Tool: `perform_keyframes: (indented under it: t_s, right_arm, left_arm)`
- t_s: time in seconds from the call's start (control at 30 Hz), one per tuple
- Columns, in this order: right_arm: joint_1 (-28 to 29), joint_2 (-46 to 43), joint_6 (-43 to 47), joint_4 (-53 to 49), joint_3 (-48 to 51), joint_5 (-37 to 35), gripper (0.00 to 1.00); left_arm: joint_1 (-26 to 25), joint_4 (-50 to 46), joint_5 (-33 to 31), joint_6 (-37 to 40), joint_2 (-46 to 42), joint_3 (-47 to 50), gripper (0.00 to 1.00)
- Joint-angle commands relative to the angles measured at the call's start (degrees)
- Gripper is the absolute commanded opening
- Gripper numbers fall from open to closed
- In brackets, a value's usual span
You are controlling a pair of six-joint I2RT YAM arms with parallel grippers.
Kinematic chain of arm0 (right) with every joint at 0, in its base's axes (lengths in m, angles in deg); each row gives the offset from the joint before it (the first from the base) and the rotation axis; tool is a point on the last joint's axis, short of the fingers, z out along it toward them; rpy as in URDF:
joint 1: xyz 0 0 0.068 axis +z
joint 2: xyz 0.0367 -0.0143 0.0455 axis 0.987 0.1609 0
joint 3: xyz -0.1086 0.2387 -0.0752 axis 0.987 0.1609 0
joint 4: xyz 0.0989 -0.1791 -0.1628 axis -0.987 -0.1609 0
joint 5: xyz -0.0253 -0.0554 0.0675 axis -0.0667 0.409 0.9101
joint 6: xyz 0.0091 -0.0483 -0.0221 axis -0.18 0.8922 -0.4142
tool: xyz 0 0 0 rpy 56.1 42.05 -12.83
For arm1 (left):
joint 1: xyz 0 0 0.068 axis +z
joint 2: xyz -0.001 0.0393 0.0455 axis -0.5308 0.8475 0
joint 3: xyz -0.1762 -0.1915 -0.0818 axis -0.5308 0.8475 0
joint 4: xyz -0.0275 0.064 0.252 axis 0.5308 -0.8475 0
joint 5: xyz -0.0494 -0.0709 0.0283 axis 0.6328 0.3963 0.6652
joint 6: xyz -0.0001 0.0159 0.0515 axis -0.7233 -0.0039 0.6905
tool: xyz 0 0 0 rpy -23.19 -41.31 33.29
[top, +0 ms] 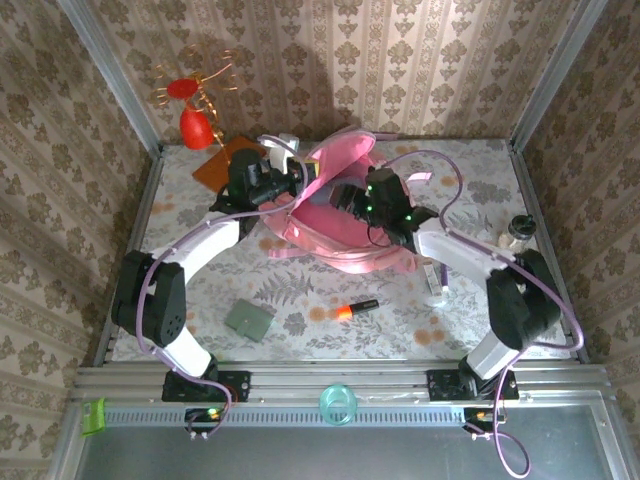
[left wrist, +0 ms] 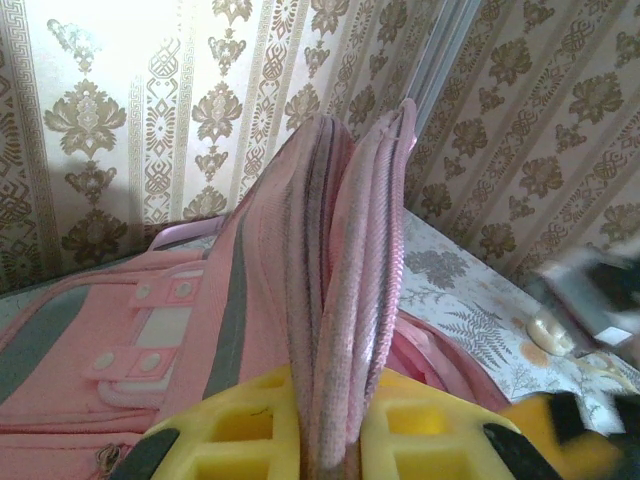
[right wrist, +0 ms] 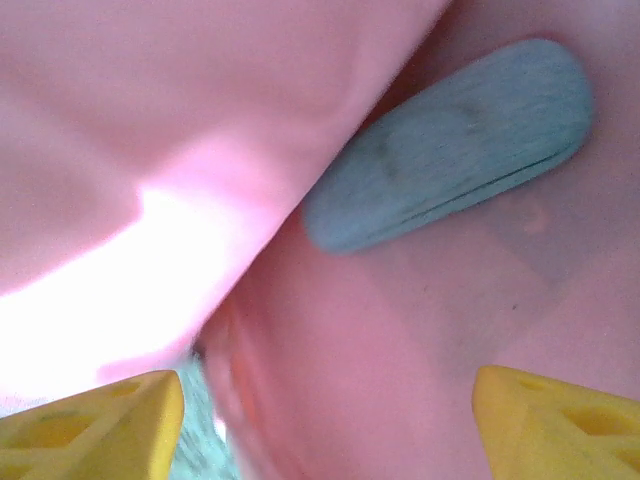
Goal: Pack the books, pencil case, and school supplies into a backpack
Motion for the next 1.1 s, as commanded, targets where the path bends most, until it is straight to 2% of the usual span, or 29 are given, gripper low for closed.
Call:
perform_keyframes:
  t_s: [0.0, 0.2, 0.3, 0.4, 0.43, 0.73, 0.9, 1.07]
  right_arm:
    - [8.47, -5.13, 18.51, -6.16, 3.26, 1.24, 0.77]
    - [21.31, -4.17, 27.42, 3.34, 11.80, 1.40, 0.85]
    - [27.47, 1.86, 28.92, 4.45, 8.62, 1.80, 0.90]
    - [33.24, 9.72, 29.93, 2.79, 3.19, -0.23, 1.00]
    - [34.59, 11.97, 29.95, 1.87, 1.22, -1.38, 1.00]
    - [38.18, 25.25, 29.56, -8.06, -12.49, -4.95, 1.00]
    - [38.46, 29.97, 28.85, -13.80, -18.78, -9.10, 1.00]
    - [38.61, 32.82, 28.68, -16.57, -22.18, -9.78, 1.00]
  left_arm:
    - [1.54, 9.77, 1.23, 0.39, -0.46, -1.27, 0.00]
    - [1.60, 8.35, 0.97, 0.15, 0.29, -2.30, 0.00]
    - [1.59, 6.57, 0.69, 0.77, 0.11, -2.63, 0.00]
    - [1.59, 5.32, 0.28, 1.44, -0.29, -2.84, 0.00]
    - [1.55, 4.85, -0.05, 1.76, -0.47, -2.85, 0.00]
    - [1.25, 2.70, -0.69, 3.03, -1.16, -2.98, 0.00]
    - [1.24, 2.32, -0.44, 3.47, -1.28, -2.99, 0.00]
    - [1.24, 1.73, -0.52, 3.95, -1.68, -2.98, 0.00]
